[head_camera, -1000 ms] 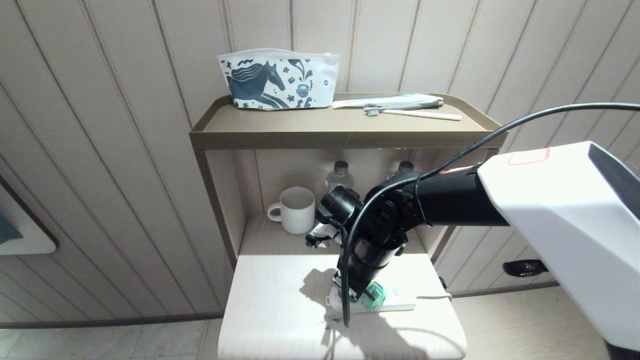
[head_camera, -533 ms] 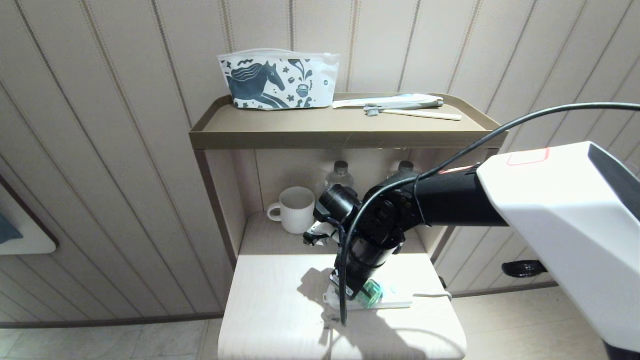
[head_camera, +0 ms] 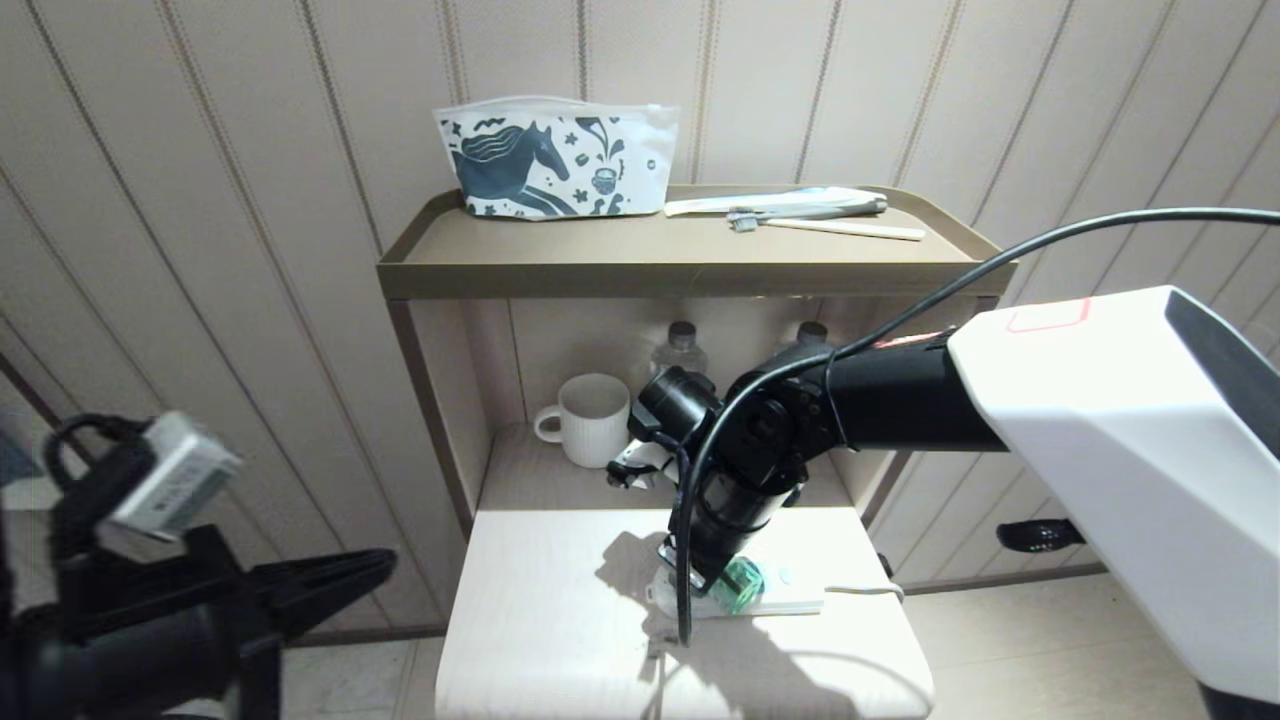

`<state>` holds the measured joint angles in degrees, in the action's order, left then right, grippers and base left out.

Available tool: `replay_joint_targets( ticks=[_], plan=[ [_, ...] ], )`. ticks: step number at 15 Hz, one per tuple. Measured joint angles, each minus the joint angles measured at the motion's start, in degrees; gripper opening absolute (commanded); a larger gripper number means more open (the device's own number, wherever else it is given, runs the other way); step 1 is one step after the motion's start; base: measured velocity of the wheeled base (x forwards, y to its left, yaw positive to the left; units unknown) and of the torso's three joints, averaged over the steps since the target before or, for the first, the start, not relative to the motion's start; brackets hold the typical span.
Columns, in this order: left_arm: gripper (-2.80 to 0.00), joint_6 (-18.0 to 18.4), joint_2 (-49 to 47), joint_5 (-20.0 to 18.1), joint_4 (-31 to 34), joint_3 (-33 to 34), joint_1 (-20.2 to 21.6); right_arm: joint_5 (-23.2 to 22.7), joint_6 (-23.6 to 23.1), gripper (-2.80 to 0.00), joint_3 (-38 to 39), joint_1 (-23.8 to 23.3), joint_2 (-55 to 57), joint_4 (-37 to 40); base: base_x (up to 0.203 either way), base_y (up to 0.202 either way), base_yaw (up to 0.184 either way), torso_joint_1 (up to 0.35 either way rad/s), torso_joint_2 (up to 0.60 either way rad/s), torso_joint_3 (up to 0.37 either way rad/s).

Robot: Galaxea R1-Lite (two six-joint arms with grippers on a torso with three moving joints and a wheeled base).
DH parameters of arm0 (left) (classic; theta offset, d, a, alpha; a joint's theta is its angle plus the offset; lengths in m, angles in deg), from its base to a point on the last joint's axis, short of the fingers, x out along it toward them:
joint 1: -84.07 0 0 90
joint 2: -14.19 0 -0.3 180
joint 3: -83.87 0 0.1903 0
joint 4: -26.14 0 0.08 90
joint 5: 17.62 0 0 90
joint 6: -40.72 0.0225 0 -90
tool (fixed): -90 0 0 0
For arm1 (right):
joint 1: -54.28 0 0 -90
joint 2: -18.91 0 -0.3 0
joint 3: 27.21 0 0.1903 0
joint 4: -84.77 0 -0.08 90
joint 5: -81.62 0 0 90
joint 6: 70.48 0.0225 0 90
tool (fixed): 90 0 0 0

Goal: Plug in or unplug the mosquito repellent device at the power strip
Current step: Hold the socket with your left hand and unplug it with your right hand

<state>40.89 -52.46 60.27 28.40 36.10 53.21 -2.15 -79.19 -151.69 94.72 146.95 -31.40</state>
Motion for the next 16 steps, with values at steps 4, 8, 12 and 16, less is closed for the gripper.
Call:
replay_joint_targets(
  ticks=[4, 8, 12, 16],
  plan=[
    [-2.80, -1.84, -18.28, 7.91, -18.65, 3.29, -10.42, -0.20, 0.09, -2.80, -2.00, -0.78, 0.74, 0.05, 0.000, 0.000, 0.000, 0.000, 0.00, 0.000],
    [-2.80, -3.90, -36.05, 18.78, -38.55, 4.94, -17.96, -0.28, 0.09, -2.80, -2.40, -0.85, 1.29, -0.02, 0.000, 0.000, 0.000, 0.000, 0.00, 0.000],
    [-2.80, -4.27, -51.34, 28.48, -57.90, 5.08, -22.63, -0.33, 0.09, -2.80, -2.99, -1.63, 1.90, -2.01, 0.000, 0.000, 0.000, 0.000, 0.00, 0.000],
    [-2.80, -5.62, -60.61, 33.12, -63.32, 2.13, -25.43, -0.28, 0.09, -2.80, -2.96, -1.79, 2.09, -2.15, 0.000, 0.000, 0.000, 0.000, 0.00, 0.000]
  ],
)
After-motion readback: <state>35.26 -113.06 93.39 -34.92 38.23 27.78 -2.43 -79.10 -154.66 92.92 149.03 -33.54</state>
